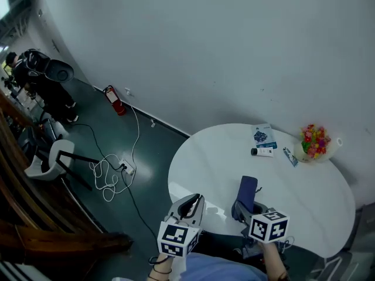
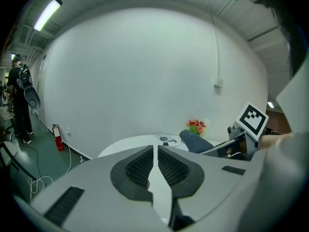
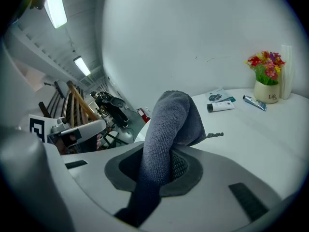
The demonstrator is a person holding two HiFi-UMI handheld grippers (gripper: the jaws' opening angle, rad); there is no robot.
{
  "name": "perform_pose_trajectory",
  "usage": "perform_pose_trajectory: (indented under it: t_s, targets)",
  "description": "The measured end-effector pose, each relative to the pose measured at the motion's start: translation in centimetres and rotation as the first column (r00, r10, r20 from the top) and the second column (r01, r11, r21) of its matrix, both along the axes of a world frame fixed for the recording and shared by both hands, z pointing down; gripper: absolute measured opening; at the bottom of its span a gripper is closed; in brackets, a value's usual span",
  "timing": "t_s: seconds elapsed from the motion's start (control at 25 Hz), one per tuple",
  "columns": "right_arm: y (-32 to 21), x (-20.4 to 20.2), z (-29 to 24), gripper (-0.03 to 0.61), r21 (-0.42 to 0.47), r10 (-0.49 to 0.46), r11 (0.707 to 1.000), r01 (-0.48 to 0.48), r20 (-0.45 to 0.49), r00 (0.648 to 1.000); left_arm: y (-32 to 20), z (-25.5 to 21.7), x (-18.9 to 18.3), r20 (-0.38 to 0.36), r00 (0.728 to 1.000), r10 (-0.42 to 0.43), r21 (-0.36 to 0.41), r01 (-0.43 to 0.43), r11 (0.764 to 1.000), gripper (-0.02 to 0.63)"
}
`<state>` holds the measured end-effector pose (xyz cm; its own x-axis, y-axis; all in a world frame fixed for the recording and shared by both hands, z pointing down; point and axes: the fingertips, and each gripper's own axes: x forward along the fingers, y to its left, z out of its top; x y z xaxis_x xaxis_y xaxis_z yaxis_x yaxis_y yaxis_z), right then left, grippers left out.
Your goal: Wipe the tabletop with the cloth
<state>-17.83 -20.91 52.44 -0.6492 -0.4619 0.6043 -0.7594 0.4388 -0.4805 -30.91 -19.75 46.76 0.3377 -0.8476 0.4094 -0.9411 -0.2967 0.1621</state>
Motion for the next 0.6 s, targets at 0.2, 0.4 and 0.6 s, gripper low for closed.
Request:
perform_pose_trajectory:
  t_s: [0.2,0.4,0.6]
  targets:
    - [-4.6,-6.0,1.0,0.069,-0.018,-0.01,1.0,0.011,0.033,0.999,-0.7,2.0,-4.8,-0.005,1.0,-0.009,-0.042,0.009,0.999,0.023]
    - [-9.0,-13.2,2.6,0.069,-0.027,-0.044,0.999,0.046,0.048,0.998,-1.0,3.2,-8.6,-0.023,0.999,-0.041,-0.076,0.039,0.996,0.023]
    - [-11.5,-20.5,4.9,0.069,-0.063,-0.093,0.993,0.097,0.068,0.993,-0.8,4.6,-10.6,-0.008,1.0,-0.021,-0.101,0.02,0.995,0.023]
